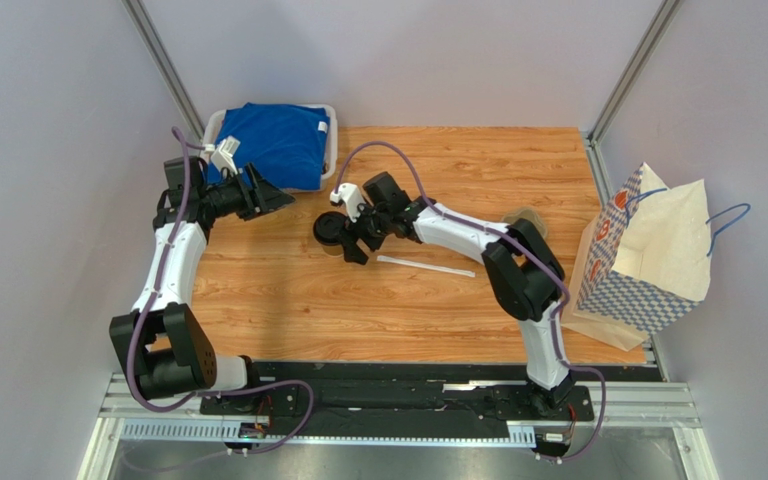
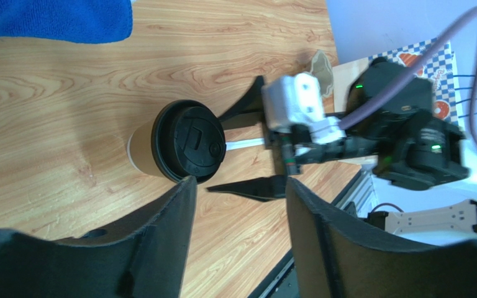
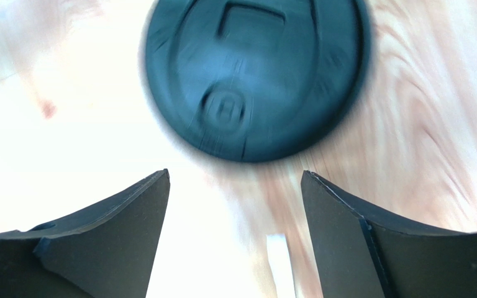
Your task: Pack the takeout coffee
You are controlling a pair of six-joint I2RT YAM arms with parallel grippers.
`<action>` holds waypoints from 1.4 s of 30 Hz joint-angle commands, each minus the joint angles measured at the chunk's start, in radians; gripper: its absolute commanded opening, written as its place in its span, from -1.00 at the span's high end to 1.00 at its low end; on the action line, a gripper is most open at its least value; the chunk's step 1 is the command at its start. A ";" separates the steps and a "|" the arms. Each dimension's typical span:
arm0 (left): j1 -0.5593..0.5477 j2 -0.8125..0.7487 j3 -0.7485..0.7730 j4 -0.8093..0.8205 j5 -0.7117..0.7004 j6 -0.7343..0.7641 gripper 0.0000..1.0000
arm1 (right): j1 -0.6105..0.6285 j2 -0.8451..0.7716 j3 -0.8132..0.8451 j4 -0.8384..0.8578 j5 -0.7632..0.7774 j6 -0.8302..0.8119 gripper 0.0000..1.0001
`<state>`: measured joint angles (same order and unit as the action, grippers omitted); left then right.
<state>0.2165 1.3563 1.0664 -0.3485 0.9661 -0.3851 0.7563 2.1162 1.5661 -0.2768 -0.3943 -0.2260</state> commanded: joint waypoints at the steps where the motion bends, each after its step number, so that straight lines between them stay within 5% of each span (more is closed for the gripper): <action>1: 0.007 -0.074 0.009 0.011 0.013 0.037 -0.36 | -0.051 -0.254 -0.015 -0.183 -0.014 -0.082 -0.66; 10: -0.132 -0.186 0.064 -0.145 -0.053 0.300 -0.50 | -0.254 -0.633 0.017 -0.698 0.055 -0.193 -0.68; 17: -0.314 -0.260 0.056 -0.199 -0.150 0.417 -0.56 | -0.569 -0.948 0.039 -0.803 0.120 -0.153 -0.72; 27: -0.581 -0.198 0.075 -0.208 -0.286 0.492 -0.56 | -0.630 -1.154 -0.143 -0.889 0.227 -0.053 -0.65; 34: -0.849 0.070 0.203 -0.311 -0.507 0.736 -0.44 | -0.630 -1.219 -0.316 -0.901 0.193 -0.110 -0.57; 42: -0.990 0.381 0.375 -0.294 -0.698 0.900 -0.33 | -0.632 -1.219 -0.305 -0.923 0.189 -0.101 -0.57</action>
<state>-0.7258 1.6695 1.3708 -0.6502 0.3954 0.3748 0.1276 0.9100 1.2415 -1.1969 -0.2089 -0.3225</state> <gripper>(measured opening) 0.678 0.787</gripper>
